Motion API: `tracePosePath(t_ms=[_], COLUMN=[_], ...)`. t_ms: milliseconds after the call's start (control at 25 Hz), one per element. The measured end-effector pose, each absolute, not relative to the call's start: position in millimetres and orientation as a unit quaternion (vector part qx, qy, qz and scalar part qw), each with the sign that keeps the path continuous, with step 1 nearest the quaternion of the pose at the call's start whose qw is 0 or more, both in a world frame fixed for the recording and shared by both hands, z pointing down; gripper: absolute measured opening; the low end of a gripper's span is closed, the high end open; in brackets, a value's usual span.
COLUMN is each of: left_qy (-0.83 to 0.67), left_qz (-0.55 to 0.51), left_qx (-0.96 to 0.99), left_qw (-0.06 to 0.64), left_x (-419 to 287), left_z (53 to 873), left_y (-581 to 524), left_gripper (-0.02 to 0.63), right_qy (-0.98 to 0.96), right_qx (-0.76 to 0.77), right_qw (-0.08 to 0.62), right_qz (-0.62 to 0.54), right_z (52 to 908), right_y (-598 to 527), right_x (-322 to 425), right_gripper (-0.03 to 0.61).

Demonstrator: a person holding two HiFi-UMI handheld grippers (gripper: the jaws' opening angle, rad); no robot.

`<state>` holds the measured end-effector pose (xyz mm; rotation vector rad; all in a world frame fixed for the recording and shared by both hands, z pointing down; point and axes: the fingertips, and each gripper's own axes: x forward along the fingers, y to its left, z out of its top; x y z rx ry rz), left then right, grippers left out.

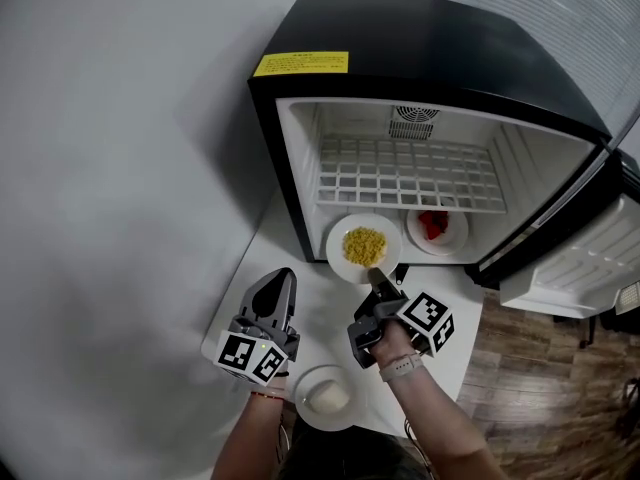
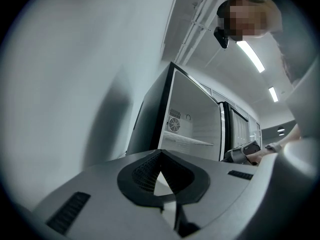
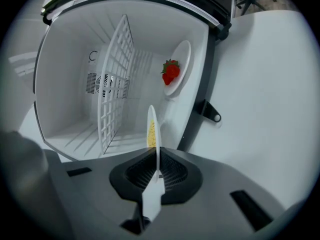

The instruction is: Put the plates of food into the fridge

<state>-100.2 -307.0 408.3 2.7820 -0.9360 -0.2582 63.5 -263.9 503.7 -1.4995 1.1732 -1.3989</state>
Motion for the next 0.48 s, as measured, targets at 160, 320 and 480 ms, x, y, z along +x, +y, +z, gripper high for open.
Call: tracePosePath(t_ms=[160,320,480], left_qy=[-0.322,-0.322,-0.324], left_qz=[-0.090,-0.086,-0.087], left_qx=[0.936,0.937,0.936], left_qw=[0.106,0.107,0.109], left_x=[-97.9,-89.8,-87.4], left_z=[417.6,429.2,438.1], left_y=[-328.7,-345.9,-358.8], left_gripper=[0.006,0.006,0.006], right_qy=[0.454,0.457,0.452], right_qx=[-0.591,-0.597,-0.603], right_qw=[0.377,0.368,0.366], right_qz=[-0.550,-0.547,-0.546], right_z=[509.5,514.2,519.6], right_y=[-280.2,-294.1,-306.7], right_x=[67.2,71.6,74.6], right_gripper=[0.014,0.014,0.014])
